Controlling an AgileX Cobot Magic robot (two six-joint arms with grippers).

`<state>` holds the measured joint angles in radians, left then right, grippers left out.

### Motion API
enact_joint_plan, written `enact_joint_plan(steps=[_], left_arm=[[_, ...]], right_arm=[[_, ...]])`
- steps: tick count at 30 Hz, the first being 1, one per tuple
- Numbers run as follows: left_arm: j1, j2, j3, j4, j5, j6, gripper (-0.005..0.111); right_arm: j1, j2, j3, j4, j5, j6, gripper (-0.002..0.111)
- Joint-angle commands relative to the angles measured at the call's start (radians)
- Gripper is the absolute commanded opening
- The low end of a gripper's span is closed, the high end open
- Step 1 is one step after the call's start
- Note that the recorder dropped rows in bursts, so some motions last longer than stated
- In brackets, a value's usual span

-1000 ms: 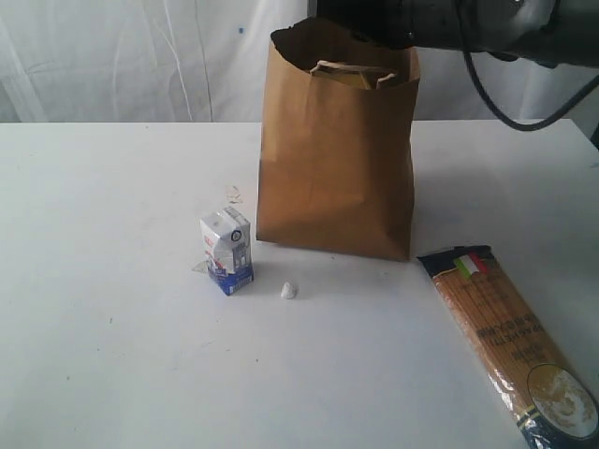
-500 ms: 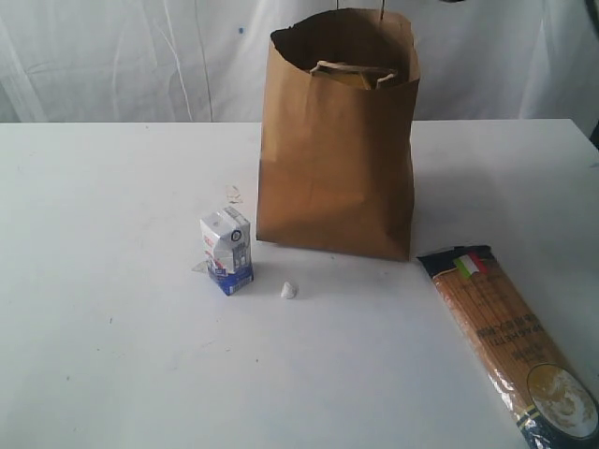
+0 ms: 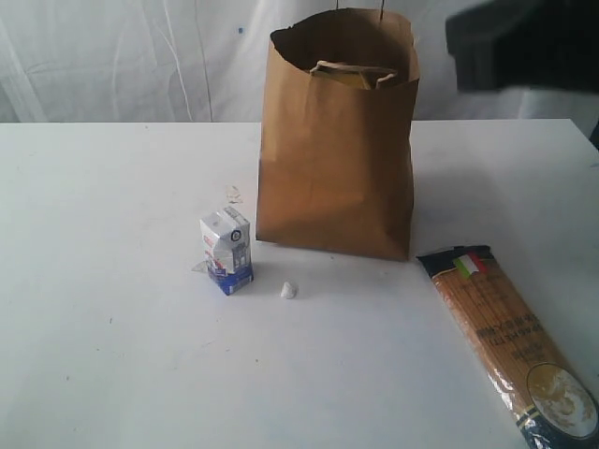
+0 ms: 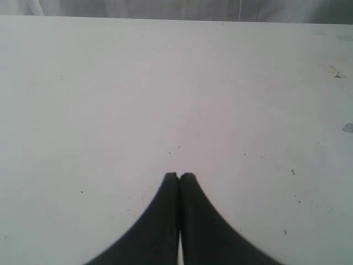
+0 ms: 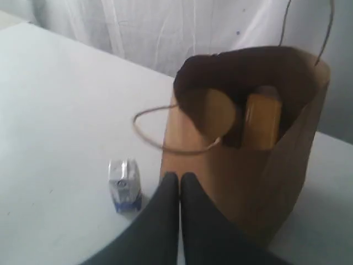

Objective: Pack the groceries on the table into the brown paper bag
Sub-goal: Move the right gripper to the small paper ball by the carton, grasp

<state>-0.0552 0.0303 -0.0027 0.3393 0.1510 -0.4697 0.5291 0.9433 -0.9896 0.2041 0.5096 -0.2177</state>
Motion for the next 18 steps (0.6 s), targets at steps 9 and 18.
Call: enact_joint_plan(steps=[9,18], left_arm=[[-0.006,-0.006,0.003,0.007,-0.003,0.001,0.000],[-0.006,-0.006,0.003,0.007,-0.003,0.001,0.000]], right_arm=[[0.357,0.221,0.176,-0.010,-0.179,0.005,0.000],[0.474,0.652,0.172,-0.011,-0.356,0.072,0.000]])
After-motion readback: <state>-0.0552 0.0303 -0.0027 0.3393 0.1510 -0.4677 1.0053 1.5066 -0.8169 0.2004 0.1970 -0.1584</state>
